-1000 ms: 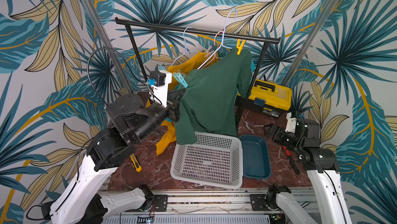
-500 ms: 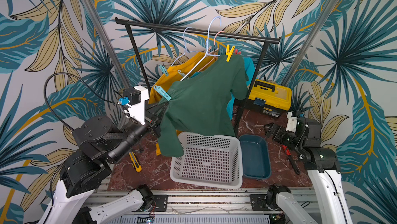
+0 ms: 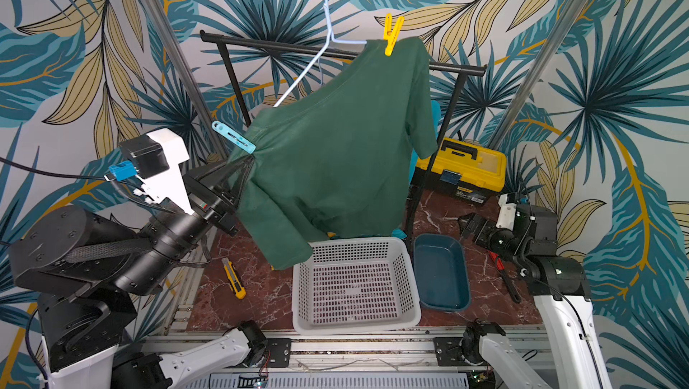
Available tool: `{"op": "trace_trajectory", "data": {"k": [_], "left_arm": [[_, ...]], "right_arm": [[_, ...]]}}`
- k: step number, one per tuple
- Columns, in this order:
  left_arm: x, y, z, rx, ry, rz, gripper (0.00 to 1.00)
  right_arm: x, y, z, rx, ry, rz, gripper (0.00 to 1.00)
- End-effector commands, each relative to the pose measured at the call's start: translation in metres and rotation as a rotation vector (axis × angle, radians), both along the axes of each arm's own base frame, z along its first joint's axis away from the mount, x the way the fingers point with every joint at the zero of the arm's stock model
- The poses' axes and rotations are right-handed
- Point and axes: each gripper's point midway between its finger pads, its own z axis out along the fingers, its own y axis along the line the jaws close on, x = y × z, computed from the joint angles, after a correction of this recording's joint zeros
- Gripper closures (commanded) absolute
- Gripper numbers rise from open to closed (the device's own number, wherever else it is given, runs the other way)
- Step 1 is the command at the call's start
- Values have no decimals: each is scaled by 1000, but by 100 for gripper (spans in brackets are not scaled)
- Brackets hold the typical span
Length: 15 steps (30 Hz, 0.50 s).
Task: Remove the clothespins securing t-shirts to the hanger
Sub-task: Pick up the hanger from the clothes rail.
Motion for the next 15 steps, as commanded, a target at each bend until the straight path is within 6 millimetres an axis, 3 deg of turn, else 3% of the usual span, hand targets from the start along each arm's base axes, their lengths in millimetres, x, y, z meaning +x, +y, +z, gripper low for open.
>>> {"op": "trace_trajectory", "data": {"k": [1, 6, 15], "left_arm": [[-8, 11, 43, -112, -108, 11, 100], [-23, 20, 63, -163, -133, -23, 100], [-67, 41, 78, -261, -110, -163, 100]], "right_arm": [[-4, 2, -9, 11, 22, 0, 1], [-3, 0, -12, 3, 29, -5, 1], [5, 1, -20, 13, 42, -1, 1]]}}
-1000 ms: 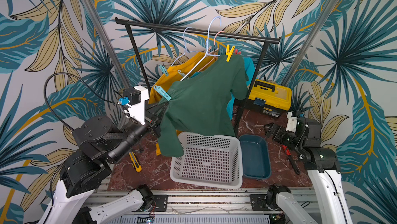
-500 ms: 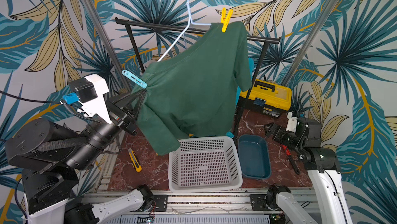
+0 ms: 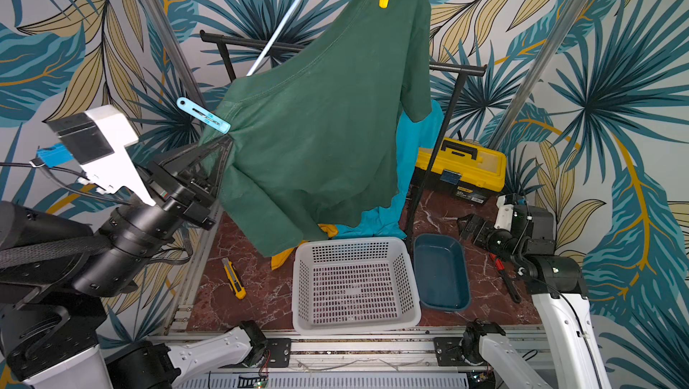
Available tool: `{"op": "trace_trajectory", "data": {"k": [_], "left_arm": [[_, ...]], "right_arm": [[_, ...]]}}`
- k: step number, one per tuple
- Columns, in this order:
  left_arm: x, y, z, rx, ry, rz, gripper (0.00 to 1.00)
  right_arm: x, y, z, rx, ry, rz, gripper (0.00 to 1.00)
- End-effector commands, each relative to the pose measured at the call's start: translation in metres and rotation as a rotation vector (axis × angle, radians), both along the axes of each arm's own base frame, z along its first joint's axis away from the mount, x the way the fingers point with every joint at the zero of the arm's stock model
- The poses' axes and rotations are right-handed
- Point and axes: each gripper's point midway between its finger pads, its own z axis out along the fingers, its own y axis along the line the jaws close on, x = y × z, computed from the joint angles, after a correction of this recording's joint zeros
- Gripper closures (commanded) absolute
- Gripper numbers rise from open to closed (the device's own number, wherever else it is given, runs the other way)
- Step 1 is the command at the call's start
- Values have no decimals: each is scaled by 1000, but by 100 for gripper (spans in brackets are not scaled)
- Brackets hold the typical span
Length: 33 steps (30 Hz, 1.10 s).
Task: Remove the clothespins securing t-shirts to the hanger
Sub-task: Pick up the hanger from the clothes rail.
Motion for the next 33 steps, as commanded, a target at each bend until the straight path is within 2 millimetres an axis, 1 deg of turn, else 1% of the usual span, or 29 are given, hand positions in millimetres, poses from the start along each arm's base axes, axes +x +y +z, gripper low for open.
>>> {"op": "trace_trajectory", "data": {"k": [1, 3, 6, 10, 13, 15, 17, 19, 21, 23, 25, 29, 33], "left_arm": [[-43, 28, 33, -144, -75, -96, 100], [-52, 25, 33, -142, -71, -154, 100], [-61, 23, 32, -139, -51, -204, 100], [-65, 15, 19, -110, -16, -259, 100], [-54, 11, -3, -77, 36, -227, 100], [-45, 7, -22, -47, 74, -202, 100], [-41, 6, -38, -28, 105, -191, 100], [-40, 8, -49, -19, 121, -178, 100], [-41, 15, -58, -23, 130, -150, 100], [-44, 21, -65, -24, 130, -144, 100], [-48, 21, -74, -22, 142, -158, 100], [-50, 13, -102, -10, 203, -207, 100], [-39, -4, -147, 31, 305, -231, 100]], "right_arm": [[3, 1, -9, 10, 12, -2, 0], [6, 2, -10, 18, 9, -2, 0], [9, 3, -9, 30, 6, 2, 1], [9, 4, -9, 35, 9, 2, 0], [9, 4, -10, 37, 10, 3, 1], [8, 4, -10, 33, 12, 3, 1], [6, 3, -11, 29, 15, 0, 0], [5, 3, -13, 23, 20, 0, 1], [4, 2, -14, 18, 25, -3, 0], [4, 2, -15, 17, 26, -2, 1], [4, 2, -15, 19, 25, -4, 0], [5, 2, -13, 15, 22, 1, 1], [5, -3, -8, -19, 18, -5, 0]]}}
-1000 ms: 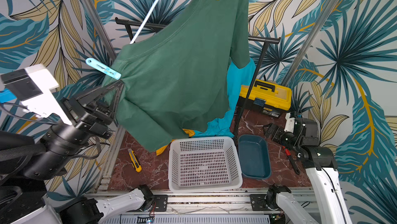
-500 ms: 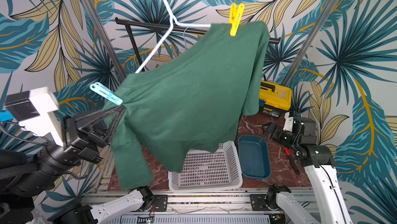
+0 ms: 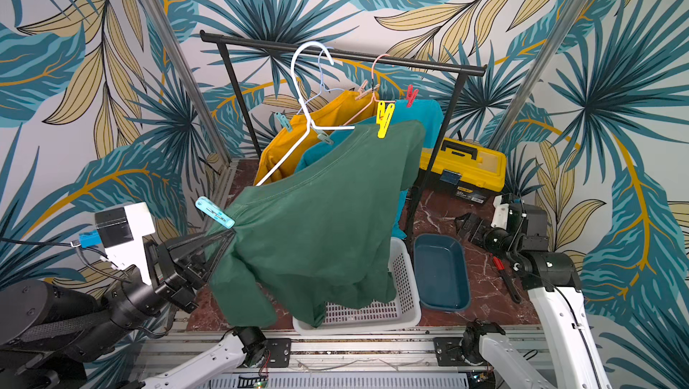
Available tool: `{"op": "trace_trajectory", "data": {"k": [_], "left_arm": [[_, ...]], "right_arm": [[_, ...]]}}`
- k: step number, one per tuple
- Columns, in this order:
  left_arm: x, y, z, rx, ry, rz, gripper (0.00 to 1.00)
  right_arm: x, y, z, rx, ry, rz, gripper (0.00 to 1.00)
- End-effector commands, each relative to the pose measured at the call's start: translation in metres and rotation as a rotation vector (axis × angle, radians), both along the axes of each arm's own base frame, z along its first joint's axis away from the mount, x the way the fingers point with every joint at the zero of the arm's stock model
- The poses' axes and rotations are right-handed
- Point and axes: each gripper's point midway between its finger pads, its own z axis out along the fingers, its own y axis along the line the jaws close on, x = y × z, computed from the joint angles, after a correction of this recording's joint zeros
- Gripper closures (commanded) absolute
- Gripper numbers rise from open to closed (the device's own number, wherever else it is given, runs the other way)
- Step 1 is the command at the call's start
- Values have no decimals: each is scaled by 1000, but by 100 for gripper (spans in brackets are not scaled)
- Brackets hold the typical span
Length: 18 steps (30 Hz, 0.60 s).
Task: Remove the clothespins securing t-shirts to the hanger
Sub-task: Pick up the hanger from the clothes rail.
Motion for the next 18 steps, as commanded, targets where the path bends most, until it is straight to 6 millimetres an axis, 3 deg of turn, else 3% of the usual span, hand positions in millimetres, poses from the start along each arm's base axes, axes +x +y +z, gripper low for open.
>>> {"op": "trace_trajectory", "data": {"k": [1, 9, 18], "left_arm": [[7, -17, -16, -30, 47, -43, 100], [34, -48, -103, 110, 191, -51, 100], [49, -67, -161, 211, 235, -62, 100]], "right_arm": [[-2, -2, 3, -31, -3, 4, 1], [-2, 17, 37, 31, -92, 91, 0], [-4, 67, 87, 259, -242, 307, 1]]}}
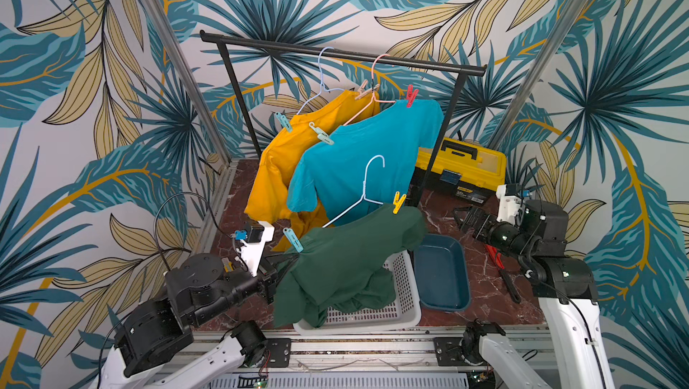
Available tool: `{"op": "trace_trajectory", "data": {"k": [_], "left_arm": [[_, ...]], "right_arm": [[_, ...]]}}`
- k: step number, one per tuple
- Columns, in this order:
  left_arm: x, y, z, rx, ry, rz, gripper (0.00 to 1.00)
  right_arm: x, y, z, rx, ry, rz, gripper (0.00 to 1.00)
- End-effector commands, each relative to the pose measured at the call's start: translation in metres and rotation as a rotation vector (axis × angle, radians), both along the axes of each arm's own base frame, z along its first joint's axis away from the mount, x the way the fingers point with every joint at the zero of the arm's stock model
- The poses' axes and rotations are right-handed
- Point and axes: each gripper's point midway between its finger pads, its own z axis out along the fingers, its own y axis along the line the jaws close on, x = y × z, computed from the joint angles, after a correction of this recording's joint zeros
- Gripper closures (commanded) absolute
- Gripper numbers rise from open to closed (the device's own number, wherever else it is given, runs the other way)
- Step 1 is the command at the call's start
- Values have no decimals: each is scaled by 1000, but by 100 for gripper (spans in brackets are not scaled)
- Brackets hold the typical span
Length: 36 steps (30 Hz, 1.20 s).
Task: Remove the clothespins securing t-shirts to the hanger
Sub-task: Pick up the hanger from the clothes rail.
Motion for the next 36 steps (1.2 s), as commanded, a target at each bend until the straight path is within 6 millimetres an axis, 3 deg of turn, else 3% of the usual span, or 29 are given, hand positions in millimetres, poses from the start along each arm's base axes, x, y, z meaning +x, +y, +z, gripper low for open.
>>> {"op": "trace_trajectory", "data": {"k": [1, 8, 11, 14, 17, 27, 31, 36], "left_arm": [[0, -8, 8, -47, -58, -35, 100], [3, -27, -25, -58, -46, -99, 100], [5, -31, -31, -64, -51, -107, 100], [4, -37, -41, -49, -29, -134, 100], [5, -39, -48, -39, -11, -136, 100], [7, -44, -55, -41, 1, -147, 100], [9, -44, -63, -29, 12, -138, 100], [13, -47, -76, -4, 29, -135, 100]], "right_arm": [[-1, 28, 23, 125, -58, 135, 1], [-2, 64, 47, 236, -130, 281, 3], [-2, 91, 54, 233, -140, 355, 4], [-2, 128, 47, 183, -109, 445, 6], [5, 152, 35, 144, -82, 481, 11], [15, 192, 28, 70, -107, 560, 27], [19, 210, 21, 37, -91, 594, 46], [22, 216, 19, 16, -105, 590, 84]]}}
